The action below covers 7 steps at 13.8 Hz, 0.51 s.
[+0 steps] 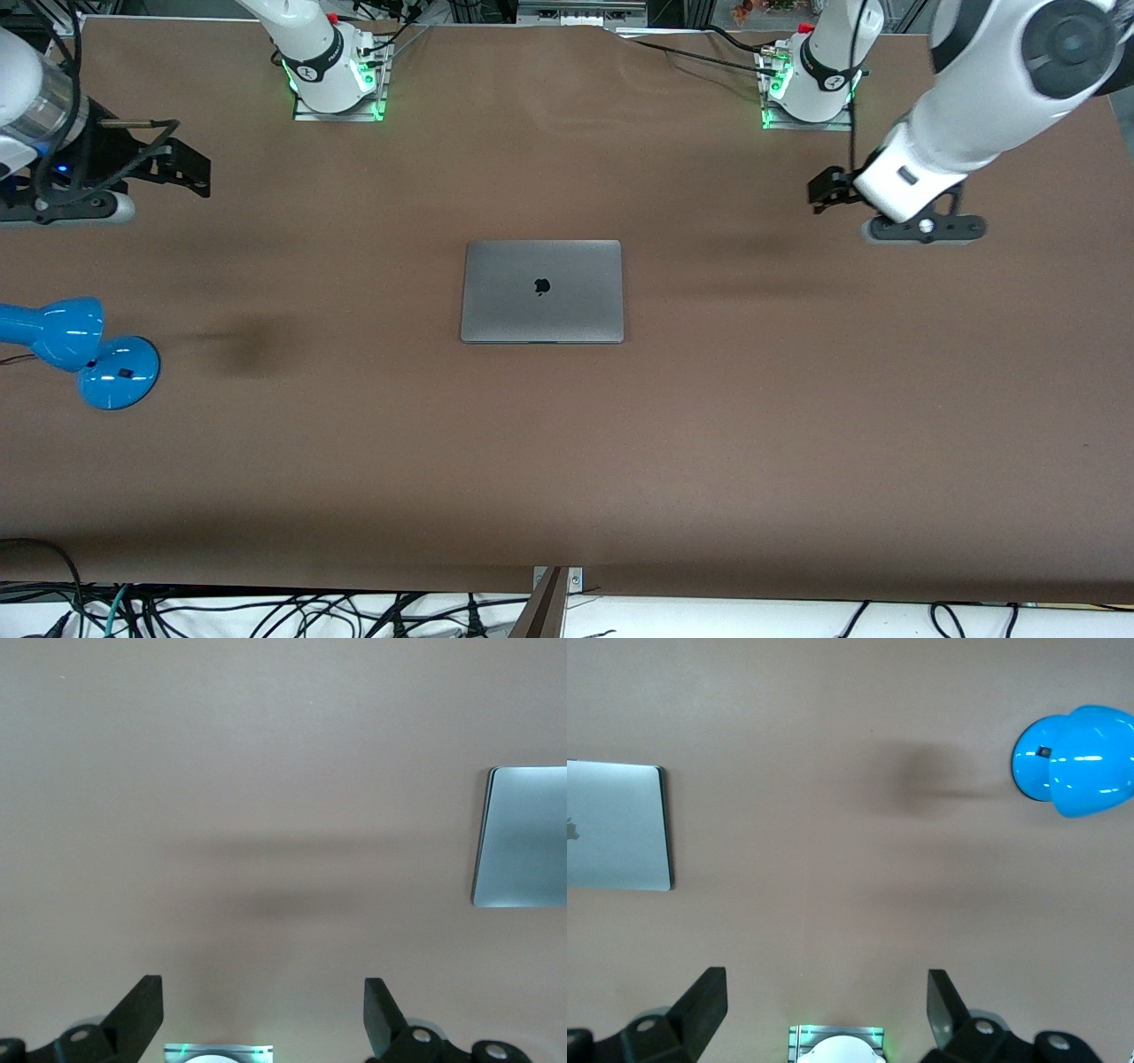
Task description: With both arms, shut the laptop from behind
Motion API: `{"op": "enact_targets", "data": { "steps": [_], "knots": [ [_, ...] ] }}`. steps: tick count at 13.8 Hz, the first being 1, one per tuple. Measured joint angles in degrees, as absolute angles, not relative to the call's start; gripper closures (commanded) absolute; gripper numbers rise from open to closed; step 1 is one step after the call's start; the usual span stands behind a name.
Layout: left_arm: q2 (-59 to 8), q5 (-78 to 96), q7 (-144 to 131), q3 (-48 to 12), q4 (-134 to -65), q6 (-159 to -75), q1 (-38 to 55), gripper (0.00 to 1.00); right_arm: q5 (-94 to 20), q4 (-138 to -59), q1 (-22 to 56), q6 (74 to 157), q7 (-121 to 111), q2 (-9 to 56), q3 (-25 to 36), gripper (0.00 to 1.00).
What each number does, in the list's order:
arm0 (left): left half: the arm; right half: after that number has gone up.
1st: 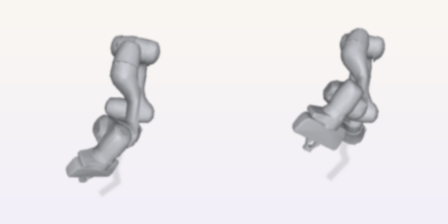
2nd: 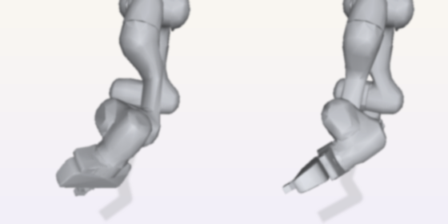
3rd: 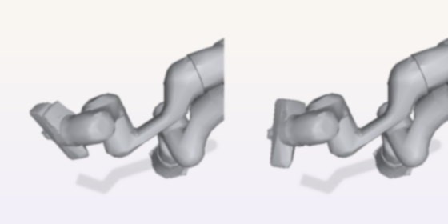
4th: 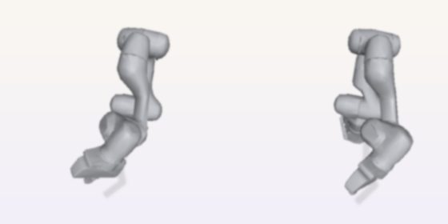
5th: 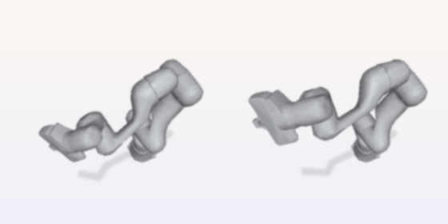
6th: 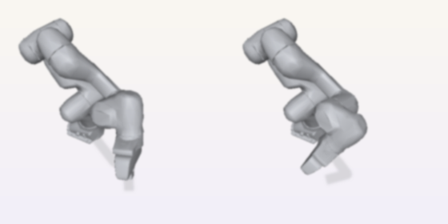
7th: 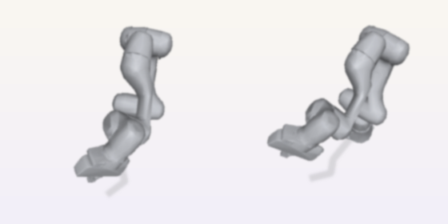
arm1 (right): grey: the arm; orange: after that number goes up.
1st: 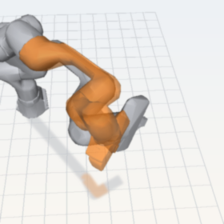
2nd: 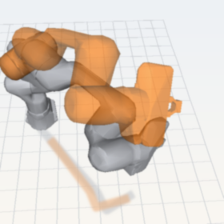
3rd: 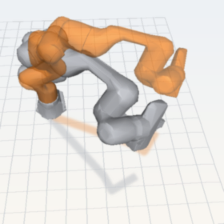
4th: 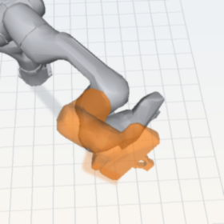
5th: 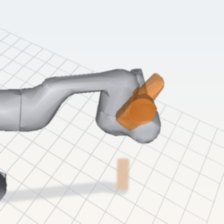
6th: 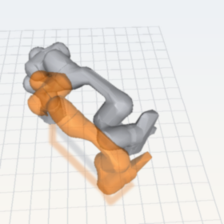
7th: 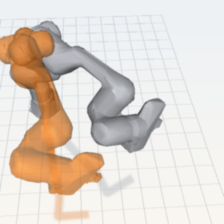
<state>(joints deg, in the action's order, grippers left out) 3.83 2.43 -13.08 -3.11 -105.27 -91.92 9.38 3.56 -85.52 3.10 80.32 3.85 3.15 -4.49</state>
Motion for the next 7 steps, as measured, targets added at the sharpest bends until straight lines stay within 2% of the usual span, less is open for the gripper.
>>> {"op": "enact_targets", "data": {
  "steps": [7],
  "knots": [
    [10.88,1.48,-3.8,7.6,-107.39,-88.35,13.28,0.0,3.52,-85.59,2.85,79.04,4.01,2.22,-4.71,0.0]
  ]
}}
